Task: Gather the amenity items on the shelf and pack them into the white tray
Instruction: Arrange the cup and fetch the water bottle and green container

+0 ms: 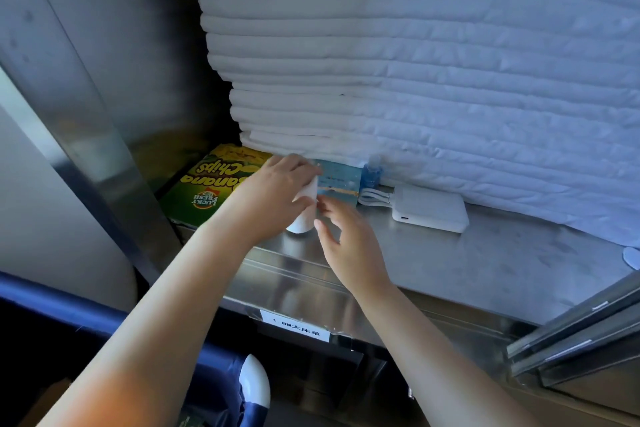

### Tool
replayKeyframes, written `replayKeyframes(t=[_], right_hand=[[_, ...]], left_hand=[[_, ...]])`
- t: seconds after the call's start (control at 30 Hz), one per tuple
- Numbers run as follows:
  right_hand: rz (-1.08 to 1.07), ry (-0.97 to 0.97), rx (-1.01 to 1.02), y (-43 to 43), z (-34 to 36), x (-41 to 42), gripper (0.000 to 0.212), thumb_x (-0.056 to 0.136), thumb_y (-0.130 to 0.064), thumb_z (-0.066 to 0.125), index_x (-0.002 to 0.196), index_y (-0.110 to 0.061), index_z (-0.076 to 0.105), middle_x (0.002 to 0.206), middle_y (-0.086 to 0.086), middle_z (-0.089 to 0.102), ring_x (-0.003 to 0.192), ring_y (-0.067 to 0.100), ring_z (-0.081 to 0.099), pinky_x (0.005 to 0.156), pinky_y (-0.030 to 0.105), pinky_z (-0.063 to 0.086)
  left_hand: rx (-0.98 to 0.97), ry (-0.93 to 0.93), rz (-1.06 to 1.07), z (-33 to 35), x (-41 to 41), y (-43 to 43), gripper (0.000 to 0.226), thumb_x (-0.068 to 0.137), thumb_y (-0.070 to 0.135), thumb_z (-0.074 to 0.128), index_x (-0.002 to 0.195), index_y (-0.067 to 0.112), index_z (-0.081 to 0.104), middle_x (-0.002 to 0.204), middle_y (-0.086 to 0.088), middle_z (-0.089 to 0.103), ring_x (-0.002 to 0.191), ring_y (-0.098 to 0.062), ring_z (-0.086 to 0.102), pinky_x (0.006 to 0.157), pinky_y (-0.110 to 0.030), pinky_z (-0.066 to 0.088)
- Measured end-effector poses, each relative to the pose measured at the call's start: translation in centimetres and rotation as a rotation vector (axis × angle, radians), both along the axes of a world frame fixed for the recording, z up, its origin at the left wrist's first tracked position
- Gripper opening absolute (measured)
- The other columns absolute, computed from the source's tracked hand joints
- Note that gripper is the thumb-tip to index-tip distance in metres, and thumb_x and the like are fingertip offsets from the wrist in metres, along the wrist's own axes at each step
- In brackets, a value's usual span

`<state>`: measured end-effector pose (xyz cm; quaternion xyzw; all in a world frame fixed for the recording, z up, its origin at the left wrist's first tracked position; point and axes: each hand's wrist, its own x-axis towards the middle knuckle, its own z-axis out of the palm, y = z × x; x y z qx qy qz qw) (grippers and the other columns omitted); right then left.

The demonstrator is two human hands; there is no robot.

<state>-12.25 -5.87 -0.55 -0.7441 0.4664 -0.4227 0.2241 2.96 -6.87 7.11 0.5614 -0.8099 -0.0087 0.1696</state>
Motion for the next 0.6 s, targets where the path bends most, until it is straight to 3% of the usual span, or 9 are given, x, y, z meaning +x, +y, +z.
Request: replayKeyframes(t=[0.1,0.23,0.37,0.6], right_hand=[[0.034,0.118,0.038,-0.8,-0.1,0.2,0.034,0.091,-0.015,0.056,0.125,-0.016,0.057,0.124,-0.004,0.060,0.113,0.012,0.056,0.097,0.030,0.044],[-0.033,0.167,-0.002,-1.8,0.0,-0.4,0.028,0.088,-0.013,0.060,0.115,-0.015,0.061,0.119,-0.002,0.059,0.110,0.015,0.056,0.093,0.021,0.040],[-0.083,0.242,-0.100,-2.8,0.0,-0.9,0.027,0.084,-0.008,0.063,0.111,-0.010,0.064,0.116,0.002,0.058,0.113,0.020,0.052,0.098,0.014,0.029],[-0.085,0.370,-0.140,-4.3,-0.5,-1.1,0.041,0.082,-0.009,0.065,0.122,-0.018,0.060,0.123,0.001,0.057,0.118,0.021,0.049,0.104,0.024,0.031]], left_hand=[[0.006,-0.027,0.050,0.1,2.0,-1.0,0.046,0.088,0.018,0.056,0.133,0.021,0.046,0.133,-0.002,0.045,0.121,-0.024,0.037,0.099,-0.024,0.022],[0.025,-0.055,0.034,0.1,2.9,-2.4,0.043,0.088,0.013,0.055,0.131,0.016,0.047,0.131,-0.005,0.046,0.119,-0.024,0.039,0.097,-0.021,0.021],[0.090,-0.051,-0.008,-0.1,3.1,-4.1,0.043,0.089,0.009,0.053,0.131,0.013,0.045,0.136,-0.005,0.043,0.123,-0.022,0.038,0.102,-0.023,0.023],[0.135,0.062,-0.093,-0.2,3.1,-6.3,0.037,0.090,0.008,0.053,0.126,0.015,0.049,0.131,-0.001,0.045,0.121,-0.017,0.038,0.097,-0.017,0.024]])
